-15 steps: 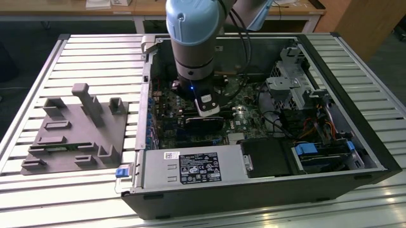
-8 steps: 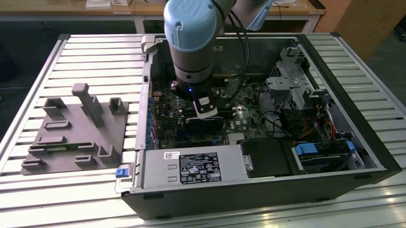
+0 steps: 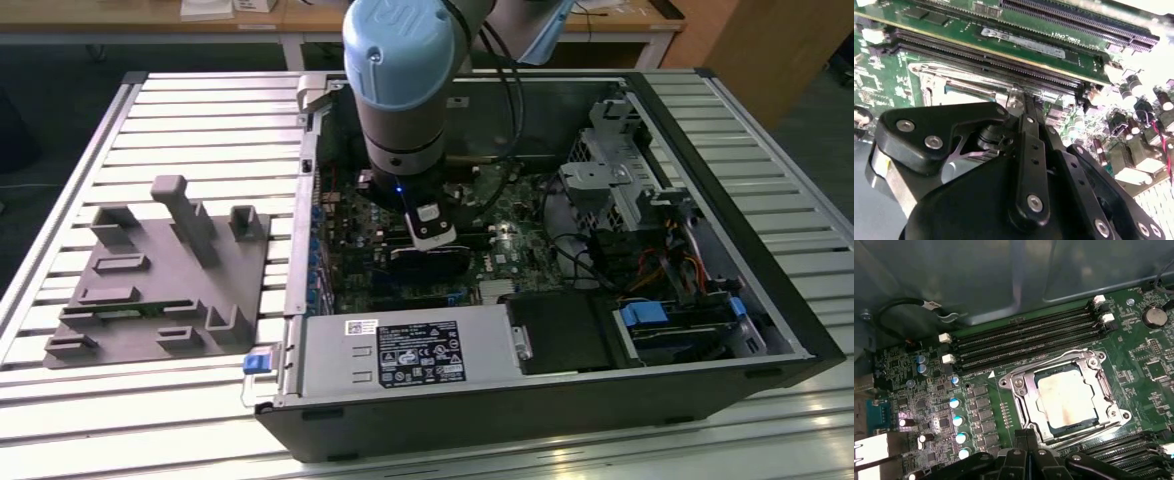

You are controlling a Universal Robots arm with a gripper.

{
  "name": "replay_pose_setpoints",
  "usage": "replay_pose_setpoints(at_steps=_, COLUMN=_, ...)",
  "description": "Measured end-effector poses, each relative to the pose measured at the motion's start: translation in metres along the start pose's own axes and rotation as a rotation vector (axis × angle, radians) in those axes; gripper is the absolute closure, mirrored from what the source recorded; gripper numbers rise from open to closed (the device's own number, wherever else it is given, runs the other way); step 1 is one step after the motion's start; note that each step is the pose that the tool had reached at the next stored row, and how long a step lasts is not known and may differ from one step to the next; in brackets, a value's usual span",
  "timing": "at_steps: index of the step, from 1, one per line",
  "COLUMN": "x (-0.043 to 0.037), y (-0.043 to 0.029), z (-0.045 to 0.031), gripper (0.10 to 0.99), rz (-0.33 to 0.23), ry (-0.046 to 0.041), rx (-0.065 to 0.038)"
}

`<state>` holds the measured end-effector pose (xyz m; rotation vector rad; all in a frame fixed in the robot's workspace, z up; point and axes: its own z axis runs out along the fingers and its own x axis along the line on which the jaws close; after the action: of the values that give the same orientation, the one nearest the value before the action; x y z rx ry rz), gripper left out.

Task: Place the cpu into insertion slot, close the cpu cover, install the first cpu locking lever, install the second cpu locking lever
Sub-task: 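Install the second cpu locking lever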

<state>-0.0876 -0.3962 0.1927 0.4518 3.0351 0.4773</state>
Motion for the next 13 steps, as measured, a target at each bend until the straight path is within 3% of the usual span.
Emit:
replay_pose_setpoints(at_steps=6, x=-0.0001, y=0.0061, z=-0.0186, gripper=0.980, rz=0.000, ry=-0.0003, rx=0.002)
replay_pose_setpoints(at_steps=10, x=-0.0036, y=0.0075, z=-0.0196, gripper=0.980, rz=0.005, ry=-0.0088, rx=0.033)
replay_pose_setpoints(at_steps=13, x=-0.0098, y=0.0093, z=-0.0191, gripper=0.980, rz=0.007, ry=-0.0104, rx=0.039)
